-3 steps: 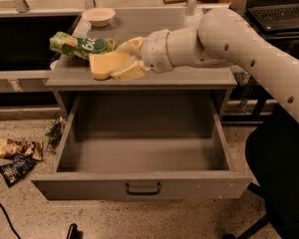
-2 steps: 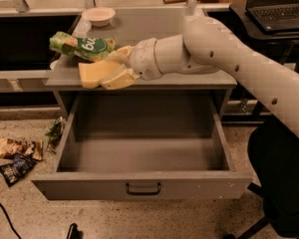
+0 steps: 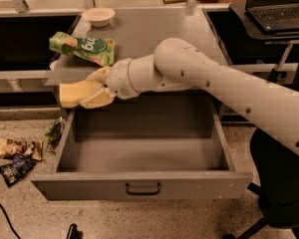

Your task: Place sponge into top drawer

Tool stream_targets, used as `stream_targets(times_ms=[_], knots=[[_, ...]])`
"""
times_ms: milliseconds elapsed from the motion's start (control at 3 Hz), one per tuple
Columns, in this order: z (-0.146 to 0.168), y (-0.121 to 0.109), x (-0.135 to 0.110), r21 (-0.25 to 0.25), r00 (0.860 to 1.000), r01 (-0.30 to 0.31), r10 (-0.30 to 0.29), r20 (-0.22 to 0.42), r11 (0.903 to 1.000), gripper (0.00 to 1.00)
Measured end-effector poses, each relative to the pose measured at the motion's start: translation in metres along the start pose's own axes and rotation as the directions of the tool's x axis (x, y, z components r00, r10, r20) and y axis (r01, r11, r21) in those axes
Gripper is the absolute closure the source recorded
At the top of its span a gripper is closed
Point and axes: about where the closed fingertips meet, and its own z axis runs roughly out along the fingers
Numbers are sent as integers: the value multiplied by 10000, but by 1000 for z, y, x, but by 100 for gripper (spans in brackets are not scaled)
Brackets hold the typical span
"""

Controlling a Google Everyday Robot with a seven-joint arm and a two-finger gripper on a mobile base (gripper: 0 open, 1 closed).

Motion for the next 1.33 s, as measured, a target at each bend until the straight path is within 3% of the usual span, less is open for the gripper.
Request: stream_targets(times_ms=[667, 1000, 1333], knots=[[46, 48, 17, -52, 9902, -1219, 1213, -699, 9925, 100], [70, 66, 35, -202, 9795, -1816, 1791, -922, 9832, 100], [71, 67, 35, -205, 9791, -1837, 1811, -931, 9828, 100]])
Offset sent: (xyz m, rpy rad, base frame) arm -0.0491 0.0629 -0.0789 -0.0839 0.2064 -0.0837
